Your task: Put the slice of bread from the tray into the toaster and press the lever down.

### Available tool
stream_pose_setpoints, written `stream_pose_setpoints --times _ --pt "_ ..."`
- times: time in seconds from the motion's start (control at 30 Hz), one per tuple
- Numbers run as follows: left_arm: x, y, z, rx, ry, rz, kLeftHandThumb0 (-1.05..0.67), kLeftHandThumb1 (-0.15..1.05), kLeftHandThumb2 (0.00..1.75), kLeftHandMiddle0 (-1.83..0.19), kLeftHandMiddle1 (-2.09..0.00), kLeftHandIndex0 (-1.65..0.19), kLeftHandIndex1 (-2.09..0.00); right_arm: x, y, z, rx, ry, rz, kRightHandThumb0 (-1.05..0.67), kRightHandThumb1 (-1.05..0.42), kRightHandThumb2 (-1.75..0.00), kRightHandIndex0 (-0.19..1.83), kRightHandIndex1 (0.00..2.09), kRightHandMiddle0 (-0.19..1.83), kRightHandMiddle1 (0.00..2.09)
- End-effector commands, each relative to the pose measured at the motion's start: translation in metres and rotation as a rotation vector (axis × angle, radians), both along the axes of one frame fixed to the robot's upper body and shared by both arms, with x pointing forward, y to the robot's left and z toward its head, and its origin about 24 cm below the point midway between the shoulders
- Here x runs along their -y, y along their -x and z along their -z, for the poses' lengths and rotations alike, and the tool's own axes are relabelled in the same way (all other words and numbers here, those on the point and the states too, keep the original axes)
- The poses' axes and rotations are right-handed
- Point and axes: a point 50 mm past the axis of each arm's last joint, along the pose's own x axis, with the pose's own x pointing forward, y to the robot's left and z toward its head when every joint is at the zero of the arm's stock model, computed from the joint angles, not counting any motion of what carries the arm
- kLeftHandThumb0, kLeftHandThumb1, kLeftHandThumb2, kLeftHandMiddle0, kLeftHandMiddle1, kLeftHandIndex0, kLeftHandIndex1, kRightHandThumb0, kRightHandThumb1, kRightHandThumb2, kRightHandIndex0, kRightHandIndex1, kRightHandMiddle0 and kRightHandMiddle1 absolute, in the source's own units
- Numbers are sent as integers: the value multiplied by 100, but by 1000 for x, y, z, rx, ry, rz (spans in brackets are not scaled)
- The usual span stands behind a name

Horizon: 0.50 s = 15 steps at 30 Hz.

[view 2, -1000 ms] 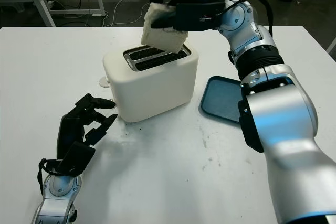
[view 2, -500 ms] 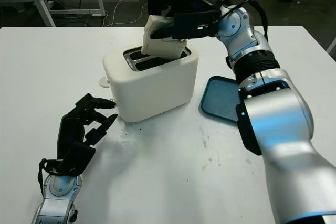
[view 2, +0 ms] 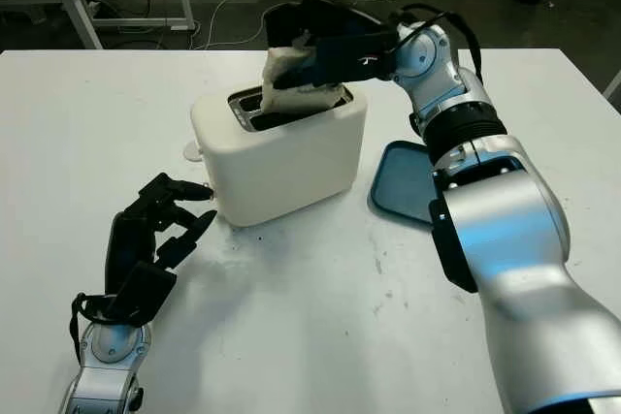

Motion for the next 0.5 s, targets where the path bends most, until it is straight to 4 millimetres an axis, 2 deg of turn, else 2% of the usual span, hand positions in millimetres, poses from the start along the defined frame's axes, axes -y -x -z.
stream_pose_setpoints --times 0.0,0.2,0.47 --pt "1 0 1 -5 -6 -1 -23 92 23 -58 -155 -50 -114 3 -1 5 -80 -15 3 -54 -92 -22 114 175 94 175" --pt "2 0 2 -16 4 0 -23 92 23 -58 -156 -50 -114 6 -2 -3 -173 -16 -17 -60 -92 -17 114 175 95 175" --pt "3 1 3 -12 9 4 -21 92 23 -58 -156 -50 -112 6 -2 -8 -179 2 -14 -60 -92 -18 109 175 92 175"
